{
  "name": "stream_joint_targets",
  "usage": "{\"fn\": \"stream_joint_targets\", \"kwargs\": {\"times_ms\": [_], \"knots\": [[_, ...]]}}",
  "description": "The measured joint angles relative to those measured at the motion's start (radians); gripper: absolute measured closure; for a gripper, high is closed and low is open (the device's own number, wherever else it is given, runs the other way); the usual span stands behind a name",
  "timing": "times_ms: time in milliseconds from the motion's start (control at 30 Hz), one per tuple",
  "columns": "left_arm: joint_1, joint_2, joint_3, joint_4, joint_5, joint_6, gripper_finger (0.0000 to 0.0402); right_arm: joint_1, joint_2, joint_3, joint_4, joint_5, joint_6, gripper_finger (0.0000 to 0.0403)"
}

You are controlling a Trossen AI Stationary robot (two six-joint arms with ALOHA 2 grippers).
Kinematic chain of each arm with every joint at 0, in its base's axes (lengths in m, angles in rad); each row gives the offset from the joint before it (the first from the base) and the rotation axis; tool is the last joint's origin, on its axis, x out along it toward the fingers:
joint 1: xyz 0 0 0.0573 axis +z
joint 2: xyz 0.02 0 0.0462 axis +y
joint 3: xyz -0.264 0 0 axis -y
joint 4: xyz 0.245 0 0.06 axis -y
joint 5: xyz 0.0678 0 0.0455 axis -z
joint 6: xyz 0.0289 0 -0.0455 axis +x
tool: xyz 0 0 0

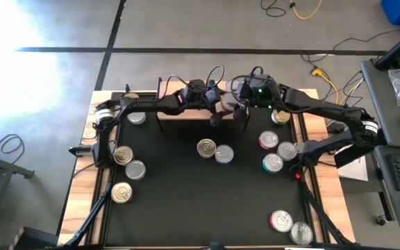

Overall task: Stack canned seafood by type on shelf
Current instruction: Stack the blue tuna can on top of the other blue tuna can on the shelf

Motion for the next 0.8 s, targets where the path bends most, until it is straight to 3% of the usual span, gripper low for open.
{"fn": "stream_joint_targets", "kwargs": {"times_ms": [233,367,567,800], "knots": [[0.001,0.017,0.008,0.005,0.001,-0.004,0.0022,-0.045,0.016,-0.011,0.002,-0.025,0.079,0.0309],[0.006,0.017,0.012,0.005,0.001,-0.004,0.0022,-0.068,0.045,-0.016,0.003,-0.021,0.097,0.0378],[0.048,0.018,0.068,0.027,0.041,-0.003,0.0022,-0.096,0.029,-0.005,0.093,-0.02,0.091,0.0389],[0.121,0.12,0.264,-0.071,0.102,-0.015,0.0023,-0.179,0.068,-0.004,0.209,-0.02,0.056,0.0393]]}}
